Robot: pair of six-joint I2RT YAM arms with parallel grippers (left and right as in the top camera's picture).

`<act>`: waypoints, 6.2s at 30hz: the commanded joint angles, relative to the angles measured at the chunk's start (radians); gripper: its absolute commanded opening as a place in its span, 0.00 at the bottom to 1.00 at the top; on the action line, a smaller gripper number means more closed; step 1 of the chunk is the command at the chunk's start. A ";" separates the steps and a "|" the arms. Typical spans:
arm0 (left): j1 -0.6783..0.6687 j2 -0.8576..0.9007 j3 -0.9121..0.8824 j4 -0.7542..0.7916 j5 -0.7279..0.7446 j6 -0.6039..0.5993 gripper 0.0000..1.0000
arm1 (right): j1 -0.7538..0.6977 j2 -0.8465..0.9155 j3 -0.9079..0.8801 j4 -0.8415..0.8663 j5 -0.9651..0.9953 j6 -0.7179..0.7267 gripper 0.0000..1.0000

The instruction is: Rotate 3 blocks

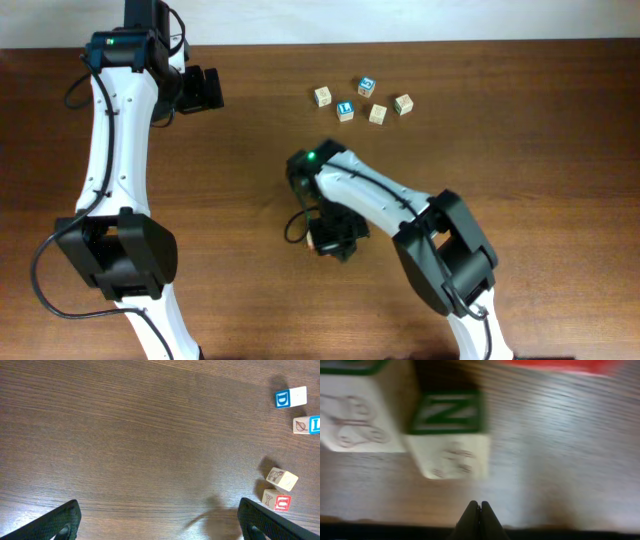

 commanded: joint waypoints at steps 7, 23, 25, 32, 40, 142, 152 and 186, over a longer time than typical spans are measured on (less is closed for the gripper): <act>0.003 -0.003 -0.010 -0.001 -0.008 0.006 0.98 | 0.019 0.000 -0.047 0.109 0.058 0.055 0.04; 0.003 -0.003 -0.010 0.003 -0.007 0.006 0.98 | 0.014 0.000 -0.046 0.157 0.068 0.024 0.04; 0.003 -0.003 -0.010 0.003 -0.007 0.006 0.98 | 0.014 0.000 -0.046 0.159 0.072 0.024 0.04; 0.003 -0.003 -0.010 0.002 -0.007 0.006 0.98 | -0.013 -0.002 -0.037 0.146 0.053 0.005 0.04; 0.003 -0.003 -0.010 -0.002 -0.007 0.006 0.98 | -0.079 -0.057 0.294 -0.013 0.157 -0.048 0.04; 0.003 -0.003 -0.010 -0.012 -0.007 0.006 0.98 | -0.232 0.019 0.114 0.153 0.081 -0.132 0.06; 0.003 -0.003 -0.011 -0.018 -0.007 0.006 1.00 | -0.232 0.020 0.104 0.154 0.081 -0.134 0.07; 0.003 -0.003 -0.011 -0.019 -0.008 0.006 1.00 | -0.185 0.020 0.036 0.211 -0.051 -0.366 0.05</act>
